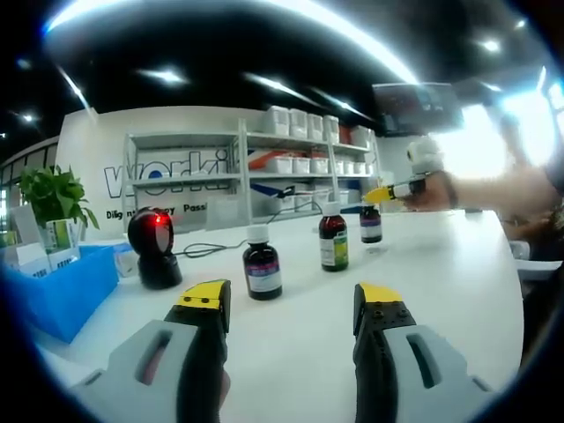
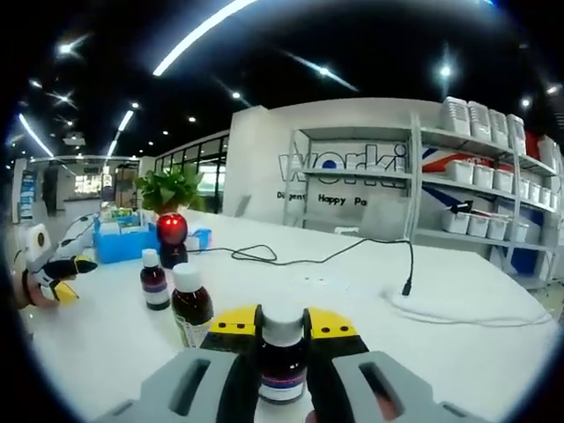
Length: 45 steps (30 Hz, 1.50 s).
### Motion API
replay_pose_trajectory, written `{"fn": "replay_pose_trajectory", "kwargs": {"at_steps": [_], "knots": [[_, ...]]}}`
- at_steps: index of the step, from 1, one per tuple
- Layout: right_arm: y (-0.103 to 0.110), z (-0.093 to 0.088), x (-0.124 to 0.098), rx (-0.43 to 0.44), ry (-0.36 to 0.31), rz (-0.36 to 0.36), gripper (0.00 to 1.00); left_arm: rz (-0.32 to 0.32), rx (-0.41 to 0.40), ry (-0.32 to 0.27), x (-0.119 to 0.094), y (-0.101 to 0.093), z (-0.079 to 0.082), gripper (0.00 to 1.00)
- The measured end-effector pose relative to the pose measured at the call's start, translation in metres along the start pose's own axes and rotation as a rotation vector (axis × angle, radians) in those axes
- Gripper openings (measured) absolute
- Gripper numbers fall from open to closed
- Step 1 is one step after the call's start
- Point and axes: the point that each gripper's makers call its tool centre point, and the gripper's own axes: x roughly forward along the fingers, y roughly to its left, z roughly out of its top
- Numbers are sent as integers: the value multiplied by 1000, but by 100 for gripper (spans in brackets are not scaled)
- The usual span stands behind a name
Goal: Rotate the medicine bottle to make it face forward pick up the medicine bottle inspect the drug traceability code place the medicine on the table
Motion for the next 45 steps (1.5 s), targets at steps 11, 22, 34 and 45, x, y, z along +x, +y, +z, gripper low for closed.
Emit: {"fn": "replay_pose_trajectory", "kwargs": {"at_steps": [11,22,34,45], "knots": [[-6,0,-5,56,-26,-152,14,-1,-1,-2,0,-1,1,48],[8,-2,-7,46,-48,-289,14,-3,-3,-7,-1,-2,2,48],[0,-12,-1,9,-6,-407,14,-7,-8,-12,-2,-3,3,48],[-5,-19,-2,5,-46,-464,14,-9,-5,-10,-2,-3,3,48]]}}
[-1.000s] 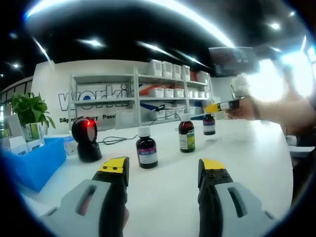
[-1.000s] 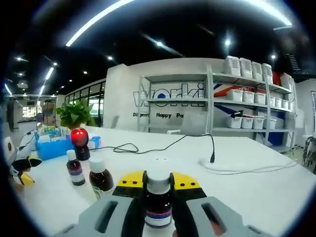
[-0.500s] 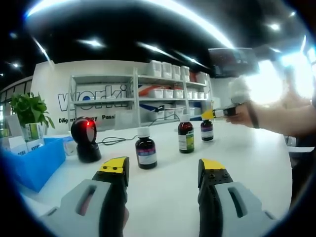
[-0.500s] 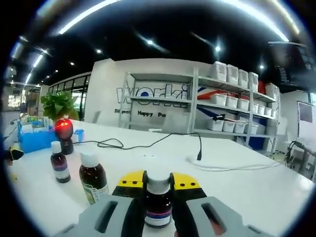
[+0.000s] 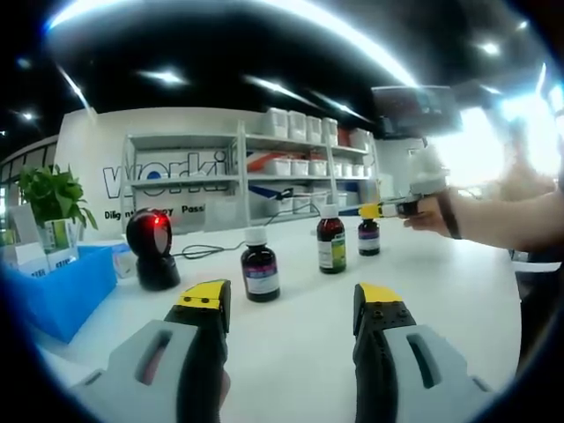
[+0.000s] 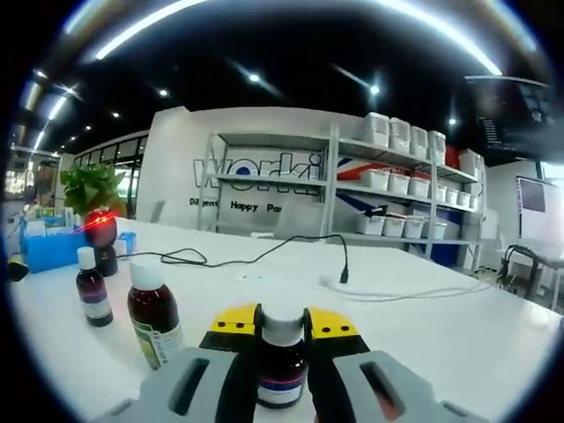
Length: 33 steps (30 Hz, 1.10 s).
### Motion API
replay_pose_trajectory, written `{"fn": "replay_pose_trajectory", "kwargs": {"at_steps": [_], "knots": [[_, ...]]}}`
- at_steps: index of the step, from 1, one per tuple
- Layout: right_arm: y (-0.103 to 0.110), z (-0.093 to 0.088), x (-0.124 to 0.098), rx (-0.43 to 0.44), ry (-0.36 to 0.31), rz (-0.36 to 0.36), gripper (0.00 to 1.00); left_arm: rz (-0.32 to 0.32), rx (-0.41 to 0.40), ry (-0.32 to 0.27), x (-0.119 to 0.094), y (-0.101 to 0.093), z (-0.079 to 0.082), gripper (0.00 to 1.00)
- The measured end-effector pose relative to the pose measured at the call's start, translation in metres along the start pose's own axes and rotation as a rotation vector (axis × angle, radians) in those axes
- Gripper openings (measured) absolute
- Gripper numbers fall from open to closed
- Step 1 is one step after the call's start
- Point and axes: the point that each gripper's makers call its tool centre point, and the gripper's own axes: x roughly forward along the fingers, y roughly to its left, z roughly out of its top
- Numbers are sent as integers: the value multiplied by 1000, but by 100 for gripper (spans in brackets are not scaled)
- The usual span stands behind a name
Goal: Rotate the medicine bottle to make it face forward pick up the medicine bottle inspect the drug traceability code place the medicine on the table
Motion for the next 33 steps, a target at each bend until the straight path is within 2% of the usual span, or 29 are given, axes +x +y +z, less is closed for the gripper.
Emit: {"fn": "replay_pose_trajectory", "kwargs": {"at_steps": [6,7,8,10,12,13,16,19,20,22,26,33], "knots": [[1,-2,1,-33,9,0,16,1,1,3,1,0,-1,48],[4,-2,1,-35,11,19,21,0,1,3,1,0,-1,48],[9,-4,1,0,21,53,26,0,1,3,1,0,-1,48],[10,-2,0,7,5,70,35,0,0,3,1,0,-1,48],[13,3,-2,-17,-10,91,34,0,-1,4,1,0,-1,48],[12,4,-1,-64,-12,105,34,0,-1,5,1,0,-1,48],[14,5,-2,-128,-20,188,34,1,-2,4,1,0,-1,48],[17,14,-5,-192,-64,311,34,1,-2,4,1,1,-1,48],[18,17,-9,-177,-72,368,33,0,-2,4,1,0,-1,48],[13,22,-15,-181,-87,431,32,1,-1,5,1,1,-1,48],[5,23,-16,-112,-73,518,32,3,-2,5,1,0,-1,48],[-1,22,-17,-88,-56,695,30,2,2,13,1,-1,-2,48]]}}
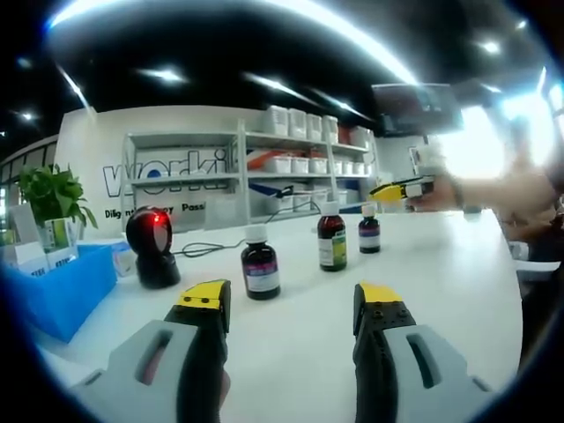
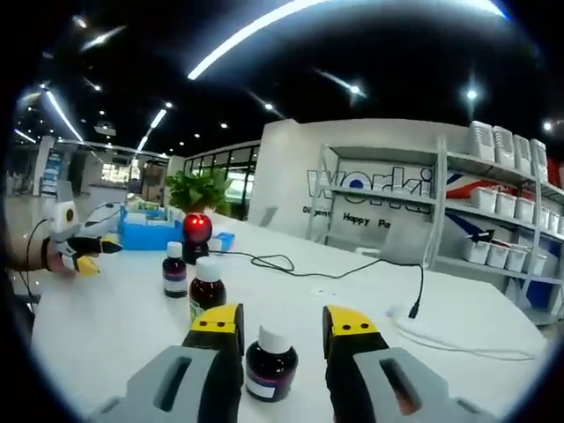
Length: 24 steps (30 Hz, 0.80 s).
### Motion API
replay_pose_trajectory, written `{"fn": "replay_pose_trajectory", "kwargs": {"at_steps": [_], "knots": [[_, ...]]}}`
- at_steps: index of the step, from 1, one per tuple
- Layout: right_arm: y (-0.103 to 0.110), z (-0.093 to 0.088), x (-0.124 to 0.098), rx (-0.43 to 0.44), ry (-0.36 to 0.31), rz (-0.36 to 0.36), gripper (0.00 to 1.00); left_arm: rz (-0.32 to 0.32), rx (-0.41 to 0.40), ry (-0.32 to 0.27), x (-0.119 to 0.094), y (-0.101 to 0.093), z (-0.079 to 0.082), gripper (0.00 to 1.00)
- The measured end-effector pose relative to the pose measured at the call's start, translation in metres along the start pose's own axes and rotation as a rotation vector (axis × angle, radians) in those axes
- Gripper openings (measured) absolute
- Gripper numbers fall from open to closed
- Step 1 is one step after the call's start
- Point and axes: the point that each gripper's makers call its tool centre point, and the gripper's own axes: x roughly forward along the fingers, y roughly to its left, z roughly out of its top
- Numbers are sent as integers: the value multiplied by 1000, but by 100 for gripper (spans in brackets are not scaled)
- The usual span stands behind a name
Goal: Rotate the medicine bottle to make it face forward pick up the medicine bottle inspect the drug traceability code place the medicine on the table
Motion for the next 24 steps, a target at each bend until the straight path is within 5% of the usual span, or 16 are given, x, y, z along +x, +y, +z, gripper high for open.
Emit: {"fn": "replay_pose_trajectory", "kwargs": {"at_steps": [6,17,24], "knots": [[-12,-12,12,19,14,41,24,4,3,7,0,-1,-1,48],[8,-16,18,34,5,115,24,7,2,11,1,3,-3,48],[7,-21,18,27,22,109,14,6,2,11,1,3,-3,48]]}}
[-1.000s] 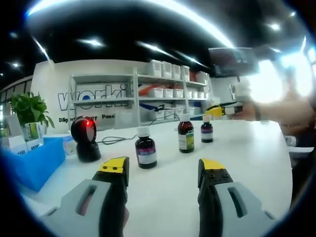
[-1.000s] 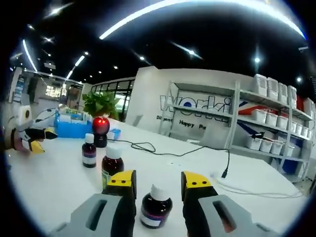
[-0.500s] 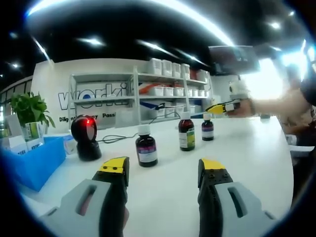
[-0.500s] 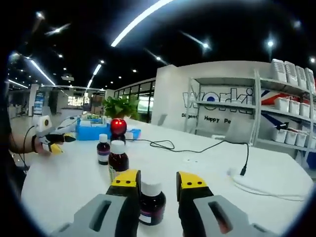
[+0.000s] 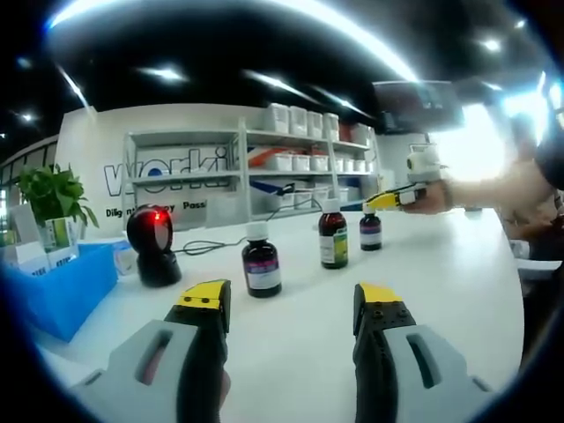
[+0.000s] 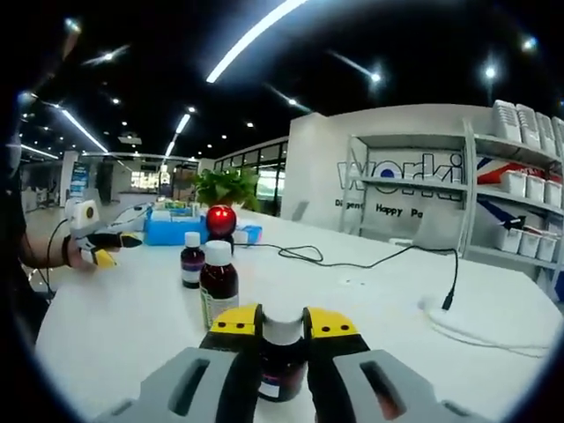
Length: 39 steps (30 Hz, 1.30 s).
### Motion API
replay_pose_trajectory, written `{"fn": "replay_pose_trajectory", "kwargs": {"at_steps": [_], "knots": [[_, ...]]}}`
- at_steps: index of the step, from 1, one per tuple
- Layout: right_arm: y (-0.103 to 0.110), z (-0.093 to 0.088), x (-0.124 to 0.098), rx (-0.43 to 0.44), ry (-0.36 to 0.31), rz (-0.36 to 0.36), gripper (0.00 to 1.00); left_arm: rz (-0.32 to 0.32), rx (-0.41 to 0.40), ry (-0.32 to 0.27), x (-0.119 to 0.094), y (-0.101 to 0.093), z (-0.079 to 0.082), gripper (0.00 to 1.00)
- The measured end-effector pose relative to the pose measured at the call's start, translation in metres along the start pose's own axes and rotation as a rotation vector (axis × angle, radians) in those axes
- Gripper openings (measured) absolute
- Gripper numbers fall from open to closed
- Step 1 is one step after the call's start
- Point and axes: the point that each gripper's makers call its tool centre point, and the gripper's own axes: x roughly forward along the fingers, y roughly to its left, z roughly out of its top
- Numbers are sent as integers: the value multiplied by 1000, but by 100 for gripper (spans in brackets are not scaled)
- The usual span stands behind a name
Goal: Rotate the medicine bottle to make it face forward pick up the medicine bottle inspect the drug traceability code place the medicine on the table
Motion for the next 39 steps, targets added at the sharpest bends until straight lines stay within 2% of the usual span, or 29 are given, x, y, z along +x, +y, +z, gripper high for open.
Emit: {"fn": "replay_pose_trajectory", "kwargs": {"at_steps": [3,9,17,23,26,29,35,36,38,39], "knots": [[0,1,1,-13,4,-10,13,1,1,0,0,0,0,48],[-7,0,0,49,8,-46,13,3,-1,-1,0,1,0,48],[-21,17,-1,75,6,-162,13,3,1,-1,1,2,-1,48],[-7,22,3,39,40,-230,13,3,2,-1,0,1,0,48],[-7,23,6,39,53,-264,13,5,3,-1,0,1,0,48],[-6,23,4,51,63,-333,13,3,3,-1,0,1,0,48],[-11,12,0,104,94,-468,13,3,3,-4,0,1,1,48],[-3,9,-3,101,118,-488,13,3,3,-4,0,1,1,48],[1,9,-3,83,116,-512,13,1,3,-4,0,0,1,48],[-1,9,-5,61,122,-547,13,2,3,-4,0,0,1,48]]}}
